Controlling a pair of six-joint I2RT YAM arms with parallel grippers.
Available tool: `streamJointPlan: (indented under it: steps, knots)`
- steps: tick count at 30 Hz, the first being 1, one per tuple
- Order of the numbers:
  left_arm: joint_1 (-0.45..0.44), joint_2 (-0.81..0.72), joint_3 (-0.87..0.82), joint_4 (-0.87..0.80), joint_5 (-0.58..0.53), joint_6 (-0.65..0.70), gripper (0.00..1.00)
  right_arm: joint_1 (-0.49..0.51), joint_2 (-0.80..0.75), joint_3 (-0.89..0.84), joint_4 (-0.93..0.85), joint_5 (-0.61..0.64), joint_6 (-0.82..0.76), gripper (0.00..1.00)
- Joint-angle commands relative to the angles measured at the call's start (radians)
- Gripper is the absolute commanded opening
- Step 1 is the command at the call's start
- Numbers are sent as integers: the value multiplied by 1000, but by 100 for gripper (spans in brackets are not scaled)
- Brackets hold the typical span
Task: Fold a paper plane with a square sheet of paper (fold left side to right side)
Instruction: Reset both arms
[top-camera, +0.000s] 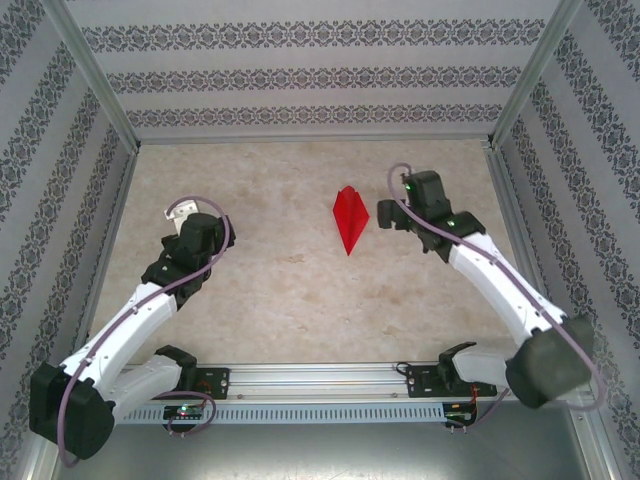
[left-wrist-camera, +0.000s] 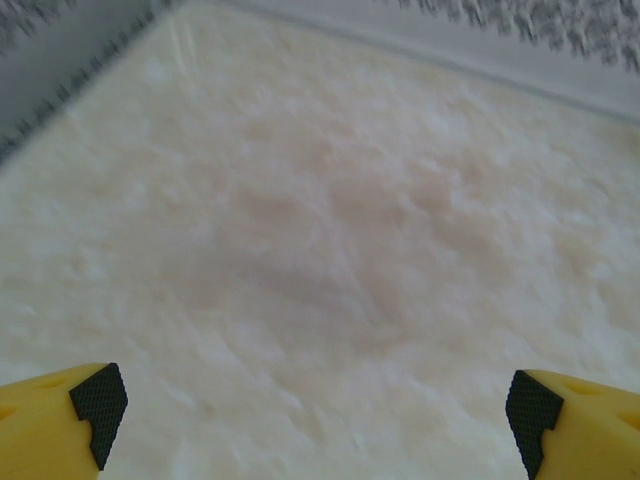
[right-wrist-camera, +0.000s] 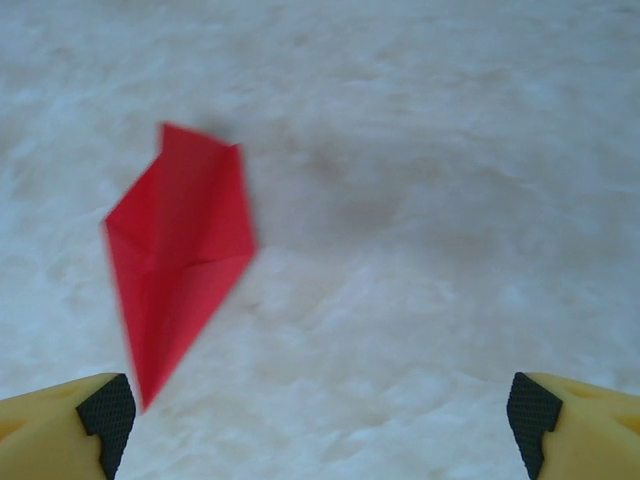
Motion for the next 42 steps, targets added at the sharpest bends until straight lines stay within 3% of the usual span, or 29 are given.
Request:
streamJointPlan:
  steps: [1,5,9,16,23,25,31,33,34,42]
  knots:
    - [19,-5,-91,263,-171,197,100,-89,-50,-143,238,34,-25,98]
    - [45,62,-186,476,-164,355,100,-209,-37,-332,494,94,-20,98]
    - [69,158,-232,651,-87,444,100,-303,61,-417,683,21,12,98]
    - [117,315,-291,933,47,528,100,-309,189,-467,953,-74,-140,98]
    - [194,494,-321,1125,236,554,100,-301,304,-626,1386,-159,-201,98]
    - [219,513,-275,1046,277,539,100,-309,279,-602,1294,-179,-200,98]
    - [344,558,-243,1022,460,447,100,-321,289,-609,1325,-197,-192,98]
    - [344,592,-283,1127,472,458,100,-319,286,-608,1320,-195,-193,98]
    - [344,577,-271,1072,471,455,100,-320,288,-609,1322,-195,-194,98]
    - [343,583,-272,1092,466,459,100,-311,285,-608,1317,-183,-204,98]
